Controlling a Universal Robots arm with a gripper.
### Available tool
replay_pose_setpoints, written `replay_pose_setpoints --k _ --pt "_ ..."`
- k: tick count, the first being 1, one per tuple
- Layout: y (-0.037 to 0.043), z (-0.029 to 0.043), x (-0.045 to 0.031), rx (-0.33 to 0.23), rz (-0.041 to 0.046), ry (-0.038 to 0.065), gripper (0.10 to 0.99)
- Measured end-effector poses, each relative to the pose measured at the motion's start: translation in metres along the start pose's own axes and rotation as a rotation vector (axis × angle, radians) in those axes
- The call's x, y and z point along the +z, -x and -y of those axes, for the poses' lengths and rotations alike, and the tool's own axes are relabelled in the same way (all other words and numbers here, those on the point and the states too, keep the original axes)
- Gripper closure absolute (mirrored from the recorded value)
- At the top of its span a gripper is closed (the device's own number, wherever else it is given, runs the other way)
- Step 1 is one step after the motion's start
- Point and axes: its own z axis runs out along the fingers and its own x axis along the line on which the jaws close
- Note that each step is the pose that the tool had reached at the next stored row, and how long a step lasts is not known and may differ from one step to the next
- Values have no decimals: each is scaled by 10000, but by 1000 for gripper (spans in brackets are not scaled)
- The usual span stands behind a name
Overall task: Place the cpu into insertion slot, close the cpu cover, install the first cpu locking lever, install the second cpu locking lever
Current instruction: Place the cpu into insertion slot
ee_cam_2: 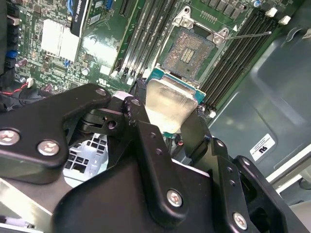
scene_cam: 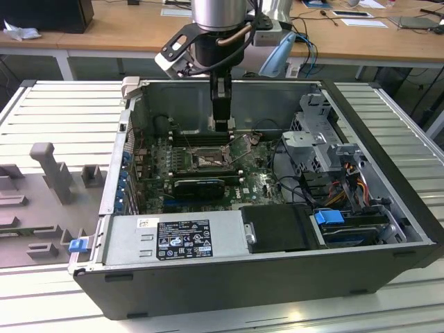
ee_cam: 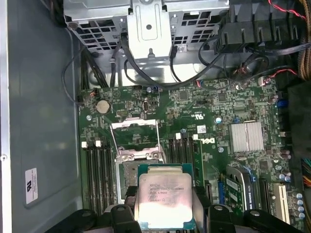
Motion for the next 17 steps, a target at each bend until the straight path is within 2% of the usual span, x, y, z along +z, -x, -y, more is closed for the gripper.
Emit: replay_pose_setpoints --k 3,6,9,10,13,17 --pt "0 2 13 143 9 6 557" --pt "0 6 48 218 59 16 557" --pt "1 17 100 158 59 21 557" --pt "2 23 118 80 50 20 557" --pt "4 32 211 -938 -40 3 557" --pt "4 36 240 -1193 -60 0 557"
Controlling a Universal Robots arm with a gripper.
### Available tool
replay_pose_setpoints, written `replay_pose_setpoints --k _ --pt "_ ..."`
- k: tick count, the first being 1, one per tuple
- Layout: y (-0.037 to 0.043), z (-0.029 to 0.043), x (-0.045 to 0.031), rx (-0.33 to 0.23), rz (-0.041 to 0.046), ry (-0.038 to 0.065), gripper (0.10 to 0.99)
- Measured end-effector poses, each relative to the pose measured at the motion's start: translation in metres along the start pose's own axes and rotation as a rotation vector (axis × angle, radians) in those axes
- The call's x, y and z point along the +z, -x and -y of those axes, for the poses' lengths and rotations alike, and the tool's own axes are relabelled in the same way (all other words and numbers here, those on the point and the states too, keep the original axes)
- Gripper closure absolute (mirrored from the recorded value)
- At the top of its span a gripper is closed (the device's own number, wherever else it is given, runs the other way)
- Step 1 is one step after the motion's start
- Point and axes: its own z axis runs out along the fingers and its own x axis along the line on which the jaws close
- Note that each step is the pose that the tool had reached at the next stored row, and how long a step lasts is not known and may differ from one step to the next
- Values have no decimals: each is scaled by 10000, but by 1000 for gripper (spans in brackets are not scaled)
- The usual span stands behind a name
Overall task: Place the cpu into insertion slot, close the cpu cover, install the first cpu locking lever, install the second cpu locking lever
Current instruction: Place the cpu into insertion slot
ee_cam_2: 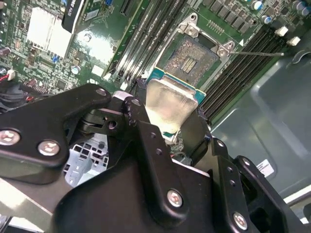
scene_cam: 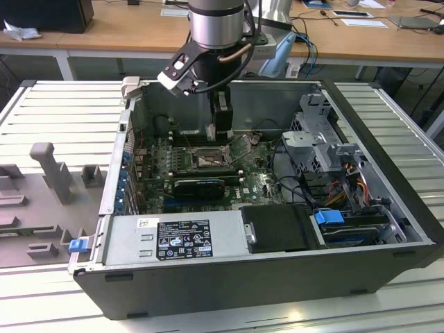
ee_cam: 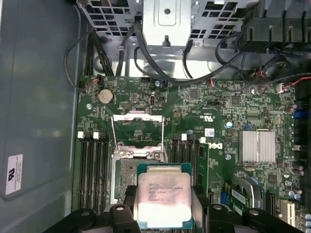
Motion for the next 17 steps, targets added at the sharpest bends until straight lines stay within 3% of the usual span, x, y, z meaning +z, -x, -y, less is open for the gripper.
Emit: replay_pose_setpoints --k 3,10,17 --pt "0 4 27 -32 7 -1 557" --pt "1 46 180 -154 -2 -2 557" --pt "-3 64 313 249 33 4 557"
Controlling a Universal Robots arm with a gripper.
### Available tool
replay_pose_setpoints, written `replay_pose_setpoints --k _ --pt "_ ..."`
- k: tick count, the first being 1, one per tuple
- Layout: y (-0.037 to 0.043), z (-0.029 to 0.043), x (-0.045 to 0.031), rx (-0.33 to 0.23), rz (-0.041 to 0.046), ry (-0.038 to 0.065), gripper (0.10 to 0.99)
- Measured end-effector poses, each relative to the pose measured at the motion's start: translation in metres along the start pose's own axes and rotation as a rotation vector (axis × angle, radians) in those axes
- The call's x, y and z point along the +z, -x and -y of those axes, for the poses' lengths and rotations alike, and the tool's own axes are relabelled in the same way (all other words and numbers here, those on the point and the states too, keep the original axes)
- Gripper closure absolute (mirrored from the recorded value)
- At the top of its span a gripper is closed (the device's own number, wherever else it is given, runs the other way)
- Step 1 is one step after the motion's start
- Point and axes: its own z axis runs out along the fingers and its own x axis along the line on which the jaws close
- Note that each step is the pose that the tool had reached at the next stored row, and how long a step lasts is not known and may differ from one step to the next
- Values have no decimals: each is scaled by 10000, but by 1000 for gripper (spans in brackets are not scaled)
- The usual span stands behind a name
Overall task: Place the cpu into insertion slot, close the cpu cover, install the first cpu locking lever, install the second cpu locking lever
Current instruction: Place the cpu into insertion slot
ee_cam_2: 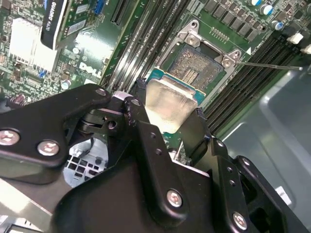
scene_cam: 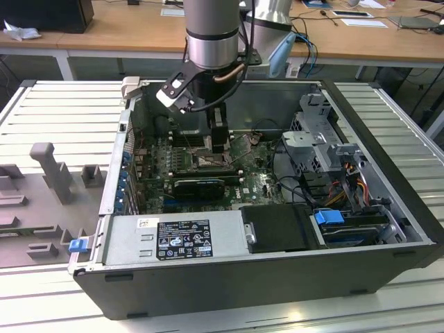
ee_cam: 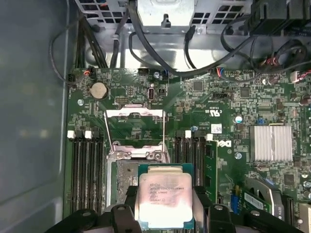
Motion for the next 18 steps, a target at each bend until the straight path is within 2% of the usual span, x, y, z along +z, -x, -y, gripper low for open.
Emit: replay_pose_setpoints --k 5,9,13,18 --pt "1 13 101 0 1 0 557" --pt "1 16 128 1 0 0 557" --pt "-6 25 212 2 1 -8 557" --pt "-106 29 273 1 -1 -8 557"
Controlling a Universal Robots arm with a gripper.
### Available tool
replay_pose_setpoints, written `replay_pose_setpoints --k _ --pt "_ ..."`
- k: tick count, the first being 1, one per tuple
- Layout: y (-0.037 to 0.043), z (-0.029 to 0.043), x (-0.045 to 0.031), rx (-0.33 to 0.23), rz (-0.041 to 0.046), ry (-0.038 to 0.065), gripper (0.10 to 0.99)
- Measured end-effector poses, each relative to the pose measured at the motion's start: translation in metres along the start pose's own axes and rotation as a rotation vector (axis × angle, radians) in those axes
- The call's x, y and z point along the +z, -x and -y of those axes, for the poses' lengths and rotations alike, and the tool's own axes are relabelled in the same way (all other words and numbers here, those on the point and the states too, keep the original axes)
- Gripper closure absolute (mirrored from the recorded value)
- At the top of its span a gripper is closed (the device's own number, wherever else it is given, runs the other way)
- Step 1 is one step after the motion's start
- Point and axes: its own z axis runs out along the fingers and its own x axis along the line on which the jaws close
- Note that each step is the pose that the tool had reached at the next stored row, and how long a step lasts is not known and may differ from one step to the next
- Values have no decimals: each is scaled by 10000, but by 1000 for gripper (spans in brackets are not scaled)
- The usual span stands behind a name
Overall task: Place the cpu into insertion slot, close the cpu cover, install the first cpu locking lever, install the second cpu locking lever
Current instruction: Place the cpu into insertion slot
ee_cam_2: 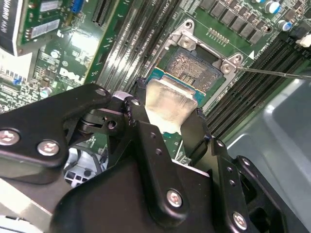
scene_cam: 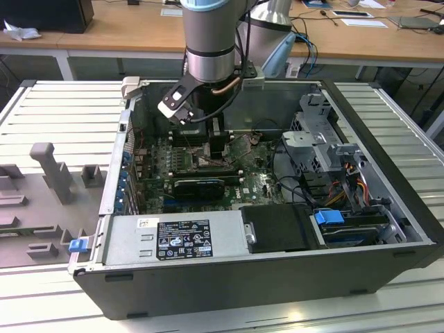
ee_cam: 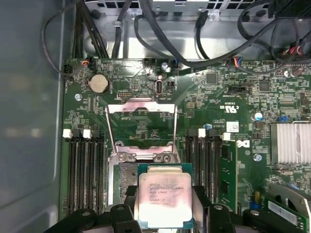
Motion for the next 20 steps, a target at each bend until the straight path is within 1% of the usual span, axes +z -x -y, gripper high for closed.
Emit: replay_pose_setpoints --k 6,15,19,20 --pt "-30 15 76 0 2 -1 557" --pt "-32 84 104 -1 2 -1 557" --pt "-80 107 172 -1 2 -1 557" --pt "-94 114 200 -1 1 -1 557"
